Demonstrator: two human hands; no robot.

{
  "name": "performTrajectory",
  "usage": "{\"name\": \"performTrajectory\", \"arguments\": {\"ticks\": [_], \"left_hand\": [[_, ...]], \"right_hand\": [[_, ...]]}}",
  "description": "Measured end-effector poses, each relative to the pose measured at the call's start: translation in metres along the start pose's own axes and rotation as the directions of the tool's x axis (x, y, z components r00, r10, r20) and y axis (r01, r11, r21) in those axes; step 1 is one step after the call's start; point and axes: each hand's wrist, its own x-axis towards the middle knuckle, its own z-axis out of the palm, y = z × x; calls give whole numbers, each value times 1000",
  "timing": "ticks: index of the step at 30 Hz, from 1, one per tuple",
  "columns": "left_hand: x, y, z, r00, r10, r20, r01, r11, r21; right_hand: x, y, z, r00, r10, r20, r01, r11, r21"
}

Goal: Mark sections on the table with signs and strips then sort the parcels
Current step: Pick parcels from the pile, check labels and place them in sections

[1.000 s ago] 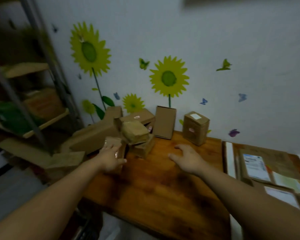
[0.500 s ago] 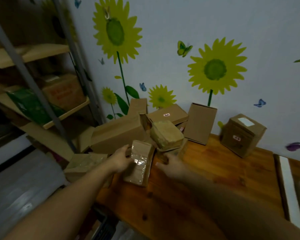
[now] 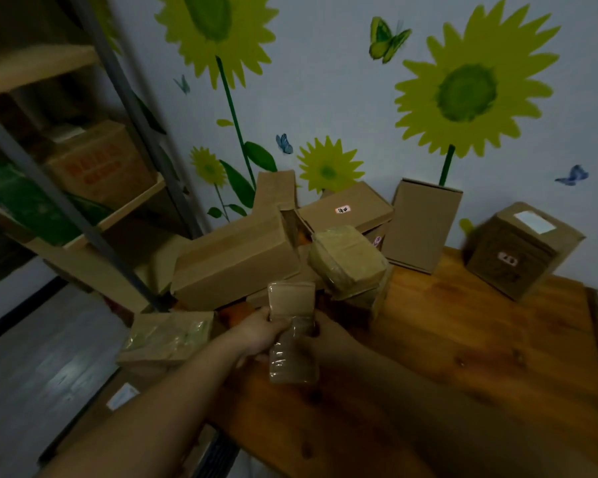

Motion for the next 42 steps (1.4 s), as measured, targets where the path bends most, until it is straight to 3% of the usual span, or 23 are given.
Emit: {"name": "performTrajectory", "arguments": {"ticks": [7, 12, 17, 20, 23, 27, 30, 33, 35, 38, 40, 42], "left_hand": [[-58, 6, -12, 983, 176, -47, -182, 969, -169], [-101, -3, -13, 922, 379, -75, -386, 916, -108], [-144, 0, -4, 909, 415, 37, -403, 899, -171], [-162, 2, 7, 885, 460, 77, -445, 882, -157], [-178, 5, 21, 860, 510, 27, -499, 850, -169], [-205, 15, 42, 808, 590, 5, -571, 785, -241], [-232, 27, 66, 746, 660, 89, -586, 713, -385], [-261, 40, 104, 681, 690, 245, -547, 702, -455], [-277, 49, 138, 647, 711, 274, -541, 682, -493], [-302, 65, 194, 654, 722, 225, -576, 669, -470], [-318, 74, 235, 630, 743, 225, -642, 662, -387], [-335, 82, 274, 594, 762, 256, -674, 646, -359]], "right_hand": [[-52, -23, 8, 982, 27, -188, 19, 971, 239], [-107, -36, 25, 935, -94, -342, 193, 944, 266], [-165, -43, 28, 895, -175, -411, 310, 906, 290], [-194, -45, 25, 859, -145, -492, 302, 918, 257], [-219, -50, 18, 809, -45, -586, 233, 940, 250], [-252, -50, -3, 828, -96, -552, 296, 911, 286], [-289, -42, -24, 811, -126, -571, 341, 895, 287], [-328, -25, -53, 811, -63, -582, 356, 842, 406], [-360, -9, -77, 806, -35, -591, 364, 816, 449], [-408, 21, -110, 727, 26, -686, 352, 844, 405], [-438, 45, -128, 636, 45, -770, 310, 900, 308], [-467, 68, -143, 592, 64, -804, 308, 903, 299]]}}
